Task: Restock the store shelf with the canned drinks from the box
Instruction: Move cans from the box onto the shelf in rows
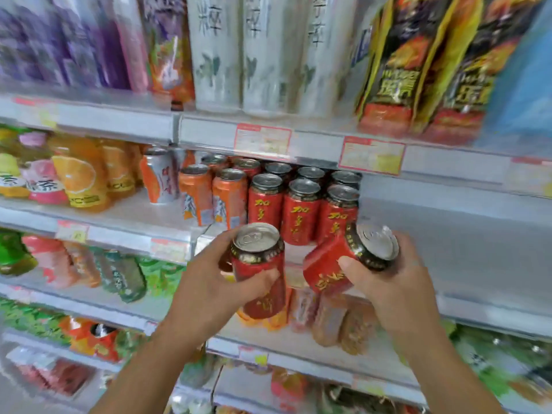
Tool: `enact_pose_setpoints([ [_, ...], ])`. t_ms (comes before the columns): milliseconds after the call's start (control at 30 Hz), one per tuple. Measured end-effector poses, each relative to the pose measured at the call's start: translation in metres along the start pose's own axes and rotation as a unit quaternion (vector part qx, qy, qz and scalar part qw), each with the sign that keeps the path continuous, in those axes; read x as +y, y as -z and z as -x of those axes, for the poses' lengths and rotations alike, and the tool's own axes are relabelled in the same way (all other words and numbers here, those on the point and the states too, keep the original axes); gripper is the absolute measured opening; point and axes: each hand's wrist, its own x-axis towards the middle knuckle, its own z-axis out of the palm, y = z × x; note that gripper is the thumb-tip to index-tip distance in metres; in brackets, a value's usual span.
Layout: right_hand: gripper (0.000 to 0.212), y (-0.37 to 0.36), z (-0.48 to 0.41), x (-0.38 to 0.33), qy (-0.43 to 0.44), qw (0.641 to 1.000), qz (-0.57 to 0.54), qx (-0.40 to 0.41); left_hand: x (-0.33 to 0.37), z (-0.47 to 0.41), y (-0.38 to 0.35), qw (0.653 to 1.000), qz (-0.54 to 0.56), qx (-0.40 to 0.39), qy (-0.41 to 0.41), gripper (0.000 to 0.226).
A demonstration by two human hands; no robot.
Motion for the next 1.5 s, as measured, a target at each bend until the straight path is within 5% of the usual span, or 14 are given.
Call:
enact_pose_setpoints([
  [167,0.051,0.056,-0.053,0.013,0.018,0.994,0.065,0.086,0.013,-0.026,-0.043,0.999,0.015,-0.044,-0.023,0.058],
  [567,0.053,0.078,-0.163,0.070,-0.028,0.983,0.182,0.017,0.025,-0.049,-0.085,0.994,0.078,-0.075,-0.008,0.043],
  [733,0.088,0.084,-0.175,0.086,-0.093,0.985,0.137,-0.037,0.027,-0.050,-0.086,0.993,0.088,-0.074,-0.005,0.038],
  [967,0.071,0.081,-0.194,0.097,-0.097,0.977,0.186,-0.022,0.027,-0.051,-0.081,0.994,0.076,-0.074,-0.013,0.042],
  [1500,0.079,0.051,-0.284,0.131,-0.086,0.969,0.232,-0.028,0.030,-0.048,-0.091,0.996,0.073,-0.039,-0.012,0.041],
])
